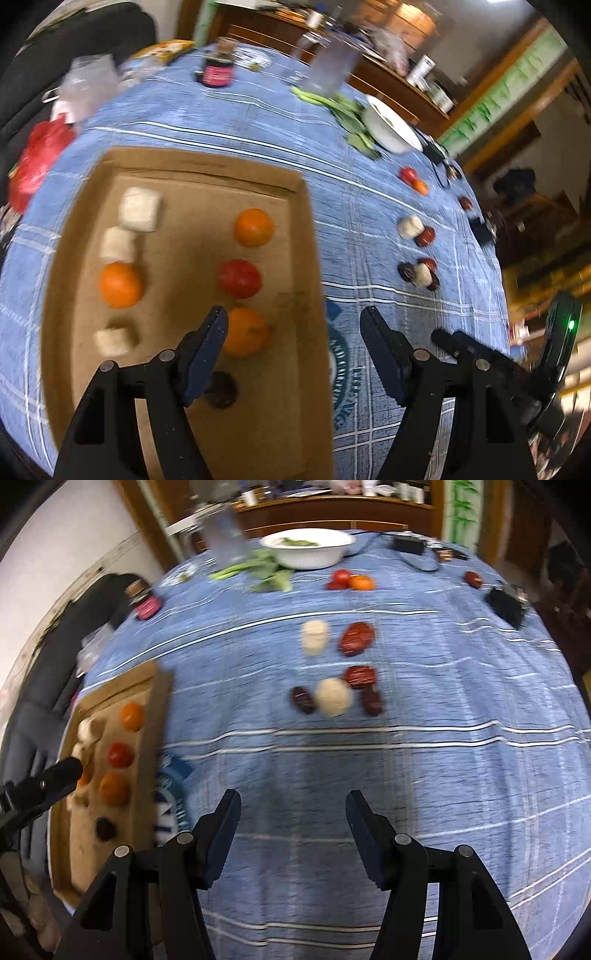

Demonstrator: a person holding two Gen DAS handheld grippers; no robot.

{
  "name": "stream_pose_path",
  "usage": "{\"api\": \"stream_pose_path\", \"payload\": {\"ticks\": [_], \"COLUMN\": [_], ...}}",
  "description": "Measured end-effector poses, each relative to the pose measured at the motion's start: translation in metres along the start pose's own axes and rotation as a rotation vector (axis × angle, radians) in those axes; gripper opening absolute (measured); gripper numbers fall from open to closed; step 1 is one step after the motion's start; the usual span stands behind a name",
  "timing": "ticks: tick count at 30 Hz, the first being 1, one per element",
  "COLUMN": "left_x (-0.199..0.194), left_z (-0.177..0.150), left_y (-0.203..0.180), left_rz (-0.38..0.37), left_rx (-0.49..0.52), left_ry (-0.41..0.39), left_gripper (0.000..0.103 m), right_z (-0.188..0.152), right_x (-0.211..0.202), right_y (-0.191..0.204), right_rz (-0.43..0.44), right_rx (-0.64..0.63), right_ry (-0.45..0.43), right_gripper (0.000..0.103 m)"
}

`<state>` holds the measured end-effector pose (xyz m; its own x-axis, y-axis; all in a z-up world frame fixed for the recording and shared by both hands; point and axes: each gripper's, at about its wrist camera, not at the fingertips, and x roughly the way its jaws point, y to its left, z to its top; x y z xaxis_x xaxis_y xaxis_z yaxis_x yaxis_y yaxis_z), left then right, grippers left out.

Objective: Organize fruits
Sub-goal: 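Grasp a beige round ball with the left tool while the right tool grasps a red date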

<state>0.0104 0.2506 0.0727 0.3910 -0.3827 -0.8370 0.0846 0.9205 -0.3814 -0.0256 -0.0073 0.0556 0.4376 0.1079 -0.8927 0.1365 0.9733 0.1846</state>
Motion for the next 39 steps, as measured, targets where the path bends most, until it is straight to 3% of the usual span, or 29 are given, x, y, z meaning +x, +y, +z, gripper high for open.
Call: {"api": "stream_pose_path", "payload": {"ticks": [6,12,16,18,27,29,30,34,39], "left_x": [0.016,0.022,0.029,0.033,0.054,0.061,0.066,0.086,0.121], "left_z": [0.007,0.021,0.025,0.023,0.020,0.022,0.024,0.037,0.054], "left_y": [-0.025,-0.049,-0.058,-0.064,-0.080,-0.085,-0.087,-0.102,-0.131], "left_rz": [-0.008,0.021,0.020,0.022,0.071,0.077,0.080,0.059,0.042], "left_rx": [0.084,0.136,0.130,0.142,0.160,0.169,0.171,0.185,0.233], "left_ry": [0.037,0.003,-0.004,0.000,0.005,0.009,0.014,0.031,0.047], "left_gripper": [0.073,0.073,0.071,0.064,0.064,0.064,0.064,0.064,0.064], "right_z": [0.033,0.077,0.100,0.108,0.134,0.135,0.136,0.130,0.115], "right_x": [-0.005,0.008,0.034,0.048,0.094,0.094,0.095,0.084,0.070], "right_y": [-0.036,-0.057,-0.063,-0.067,-0.081,-0.074,-0.073,-0.078,-0.110], "right_rz": [-0.003,-0.024,-0.004,0.003,0.120,0.115,0.138,0.146,0.168], "right_rx": [0.073,0.071,0.064,0.074,0.166,0.127,0.116,0.098,0.164], "right_ry": [-0.042,-0.080,-0.057,-0.043,0.012,0.009,0.019,0.017,0.016], "right_gripper": [0.063,0.063,0.063,0.063,0.061,0.055,0.035,0.035,0.035]}}
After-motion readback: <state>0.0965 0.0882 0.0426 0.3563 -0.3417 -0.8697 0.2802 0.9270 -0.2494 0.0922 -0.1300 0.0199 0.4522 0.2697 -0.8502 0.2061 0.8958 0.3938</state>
